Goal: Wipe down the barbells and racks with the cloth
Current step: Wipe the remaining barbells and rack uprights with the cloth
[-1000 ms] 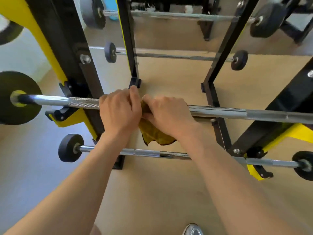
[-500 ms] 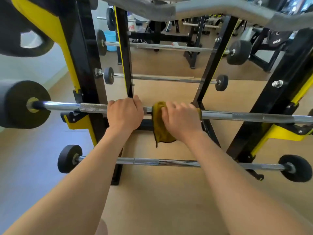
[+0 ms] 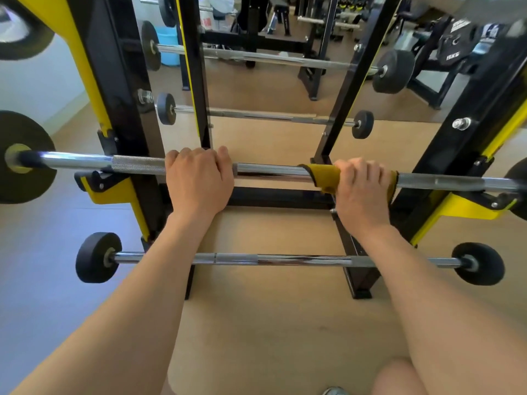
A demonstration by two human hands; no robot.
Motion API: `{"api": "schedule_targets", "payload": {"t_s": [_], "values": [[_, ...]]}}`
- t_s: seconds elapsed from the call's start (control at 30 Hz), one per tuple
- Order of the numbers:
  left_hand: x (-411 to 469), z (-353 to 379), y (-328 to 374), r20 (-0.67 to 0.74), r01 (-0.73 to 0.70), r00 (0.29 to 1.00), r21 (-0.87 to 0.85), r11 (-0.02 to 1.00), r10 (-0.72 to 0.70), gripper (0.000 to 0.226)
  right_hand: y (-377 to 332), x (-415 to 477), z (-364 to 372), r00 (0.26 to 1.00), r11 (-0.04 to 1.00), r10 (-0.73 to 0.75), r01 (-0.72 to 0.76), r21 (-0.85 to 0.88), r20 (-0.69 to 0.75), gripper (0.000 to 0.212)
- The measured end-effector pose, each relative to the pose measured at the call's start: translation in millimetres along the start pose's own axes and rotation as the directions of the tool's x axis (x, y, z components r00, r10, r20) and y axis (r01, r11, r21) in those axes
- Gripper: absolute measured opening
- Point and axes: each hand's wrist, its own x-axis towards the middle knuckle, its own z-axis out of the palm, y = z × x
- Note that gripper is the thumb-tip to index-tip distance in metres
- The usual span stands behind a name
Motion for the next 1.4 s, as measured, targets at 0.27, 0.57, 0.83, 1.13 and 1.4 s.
{"api": "schedule_targets", "payload": {"t_s": [0.27, 0.57, 0.83, 1.13, 1.4], "values": [[-11.4, 0.4, 8.4, -0.08, 0.065, 0.994, -0.176, 0.982, -0.08, 0.053, -136.6, 45.9, -25.5, 0.931, 0.927, -0.356, 0.363, 0.096, -0.084, 0.034], [-10.9, -8.0, 14.3, 0.018, 0.11, 0.994, -0.17, 0.979, -0.109, 0.051, 34.9, 21.2, -8.0, 0.977, 0.956, 0.213, -0.203, 0.212, -0.03, 0.066], [-8.4, -3.2, 4.7, 0.053, 0.087, 0.995, -0.172, 0.981, -0.079, 0.046, -68.8, 45.5, -33.9, 0.999, 0.963, -0.033, 0.026, 0.27, 0.022, 0.058], [-15.6, -33.5, -30.2, 0.011, -0.046, 0.998, -0.544, 0.838, 0.062, 0.029, -166.9, 83.9, -45.2, 0.959, 0.924, -0.225, 0.153, 0.349, 0.174, 0.062], [-36.9, -72.1, -115.6, -0.257, -0.084, 0.965, -0.11, 0.99, 0.053, 0.026, -274.2, 69.0, -54.9, 0.91, 0.866, -0.411, 0.406, 0.293, -0.045, 0.03]]}}
